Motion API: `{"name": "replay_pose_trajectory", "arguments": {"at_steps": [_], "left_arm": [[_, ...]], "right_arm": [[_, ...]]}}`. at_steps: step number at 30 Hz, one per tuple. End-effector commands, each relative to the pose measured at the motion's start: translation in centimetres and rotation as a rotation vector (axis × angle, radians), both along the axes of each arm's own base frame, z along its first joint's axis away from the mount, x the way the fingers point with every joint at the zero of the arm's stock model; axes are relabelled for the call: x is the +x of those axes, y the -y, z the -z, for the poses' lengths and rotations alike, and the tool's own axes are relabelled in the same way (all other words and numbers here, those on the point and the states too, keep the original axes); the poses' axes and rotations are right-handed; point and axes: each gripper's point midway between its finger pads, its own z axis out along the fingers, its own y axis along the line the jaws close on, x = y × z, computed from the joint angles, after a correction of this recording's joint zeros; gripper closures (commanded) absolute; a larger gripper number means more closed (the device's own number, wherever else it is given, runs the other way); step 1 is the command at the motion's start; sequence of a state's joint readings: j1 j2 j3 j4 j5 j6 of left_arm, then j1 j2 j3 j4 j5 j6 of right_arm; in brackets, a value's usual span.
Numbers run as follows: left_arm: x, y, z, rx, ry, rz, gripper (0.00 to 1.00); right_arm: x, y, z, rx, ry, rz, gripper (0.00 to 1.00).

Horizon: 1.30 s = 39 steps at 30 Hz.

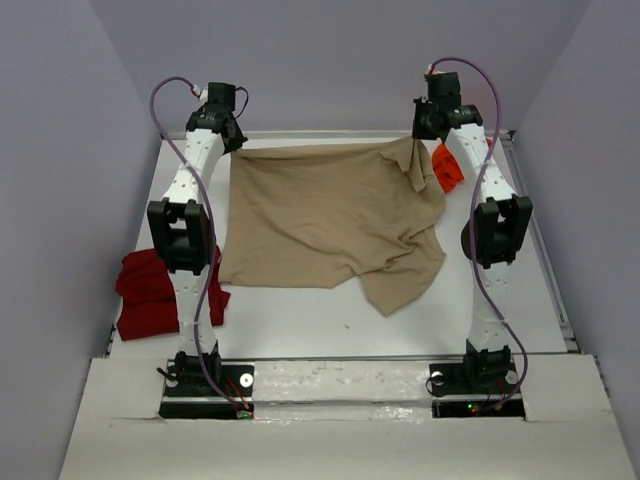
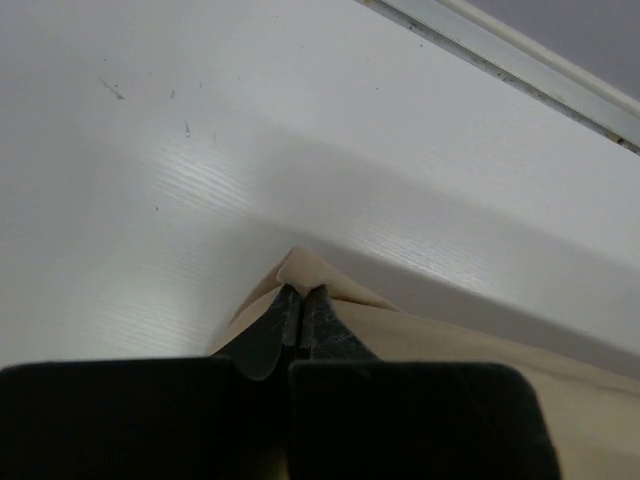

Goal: Fold and stack the t-shirts
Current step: Flatten out the tshirt

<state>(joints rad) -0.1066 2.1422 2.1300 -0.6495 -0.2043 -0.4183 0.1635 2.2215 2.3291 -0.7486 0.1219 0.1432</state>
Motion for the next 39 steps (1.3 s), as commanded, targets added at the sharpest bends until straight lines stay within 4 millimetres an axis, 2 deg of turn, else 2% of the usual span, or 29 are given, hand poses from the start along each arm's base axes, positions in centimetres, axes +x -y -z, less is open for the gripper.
{"name": "replay_pose_trajectory", "arguments": {"at_steps": [1,5,9,11,12,13,14,15,16,17,19,21,23,25,26,27,28,29,30,31,32,33,34,35,36,37,38,39], "left_arm": [[1.6,-0.1,-1.1,-0.005,0.027,0.025,1.00],[3.8,0.0,0.6,-0.036,0.020,0.044,1.00],[4.8,0.0,2.9,-0.056,-0.003,0.054,1.00],[4.9,-0.5,3.9,-0.052,-0.017,0.045,0.87],[4.9,-1.0,4.9,-0.049,-0.035,0.027,0.80],[5.0,-1.3,5.2,-0.054,-0.037,0.016,0.45],[4.9,-1.5,5.4,-0.068,-0.041,0.001,0.36],[5.0,-1.7,5.4,-0.075,-0.039,-0.010,0.29],[5.1,-1.7,4.8,-0.082,-0.020,-0.005,0.15],[5.2,-1.5,4.1,-0.083,-0.001,0.002,0.11],[5.5,-1.5,2.5,-0.077,0.045,0.004,0.01],[5.6,-1.5,0.7,-0.079,0.078,0.003,0.01],[5.4,-1.1,-1.0,-0.089,0.104,0.009,0.01],[4.8,-0.7,-4.5,-0.079,0.164,0.009,0.01],[3.9,0.2,-7.5,-0.072,0.215,0.018,0.01],[3.3,0.8,-8.8,-0.067,0.232,0.027,0.01],[2.6,1.3,-10.0,-0.063,0.247,0.023,0.01],[0.5,2.5,-11.7,-0.044,0.255,0.019,0.01],[-0.8,3.3,-12.2,-0.036,0.256,0.023,0.01],[-2.1,4.3,-12.4,-0.027,0.254,0.030,0.01],[-5.0,6.8,-12.0,-0.046,0.245,0.076,0.02],[-6.5,8.0,-11.4,-0.058,0.241,0.114,0.03],[-7.8,9.0,-10.8,-0.067,0.236,0.149,0.09],[-9.9,10.0,-12.6,-0.127,0.288,0.190,0.18],[-12.1,11.1,-8.0,-0.123,0.189,0.237,0.34],[-13.4,11.2,-7.1,-0.136,0.166,0.244,0.44],[-14.6,11.3,-6.3,-0.146,0.151,0.248,0.63],[-16.9,11.8,-5.3,-0.146,0.146,0.269,0.77]], "right_arm": [[1.4,1.4,3.6,-0.039,-0.068,-0.017,1.00],[2.6,1.2,5.7,-0.053,-0.088,-0.036,1.00],[2.8,1.0,8.0,-0.077,-0.127,-0.077,1.00],[2.9,1.6,9.0,-0.084,-0.147,-0.074,1.00],[2.9,1.6,9.1,-0.086,-0.147,-0.078,0.86],[3.0,1.5,9.1,-0.085,-0.146,-0.082,0.76],[3.1,1.6,8.8,-0.090,-0.138,-0.077,0.58],[3.2,1.8,8.4,-0.096,-0.125,-0.069,0.57],[3.6,1.8,7.6,-0.098,-0.101,-0.067,0.36],[3.8,1.8,6.9,-0.096,-0.084,-0.066,0.26],[4.3,2.0,5.0,-0.101,-0.035,-0.052,0.21],[4.5,2.1,3.4,-0.101,0.000,-0.048,0.19],[4.2,1.8,0.9,-0.082,0.043,-0.057,0.19],[3.5,1.3,-1.0,-0.082,0.068,-0.044,0.19],[2.7,1.2,-3.1,-0.083,0.093,-0.035,0.20],[2.0,1.3,-3.9,-0.072,0.092,-0.024,0.25],[0.4,-0.4,-3.9,-0.023,0.053,-0.023,0.33],[-1.8,-1.9,-3.9,0.035,0.003,-0.066,0.63],[-3.3,-3.5,-3.7,0.080,-0.023,-0.097,0.86],[-4.9,-4.9,-3.4,0.094,-0.044,-0.128,1.00],[-8.1,-7.3,-6.7,0.103,0.017,-0.173,1.00],[-9.7,-8.4,-2.3,0.100,-0.039,-0.187,1.00],[-11.2,-9.0,-2.1,0.120,-0.037,-0.193,1.00],[-12.9,-9.7,-1.6,0.182,-0.060,-0.225,1.00],[-15.8,-9.6,-0.5,0.242,-0.097,-0.217,1.00],[-17.1,-9.4,0.2,0.252,-0.106,-0.217,1.00],[-18.4,-9.2,0.8,0.266,-0.110,-0.225,1.00],[-19.7,-8.9,-1.5,0.299,-0.025,-0.234,1.00]]}}
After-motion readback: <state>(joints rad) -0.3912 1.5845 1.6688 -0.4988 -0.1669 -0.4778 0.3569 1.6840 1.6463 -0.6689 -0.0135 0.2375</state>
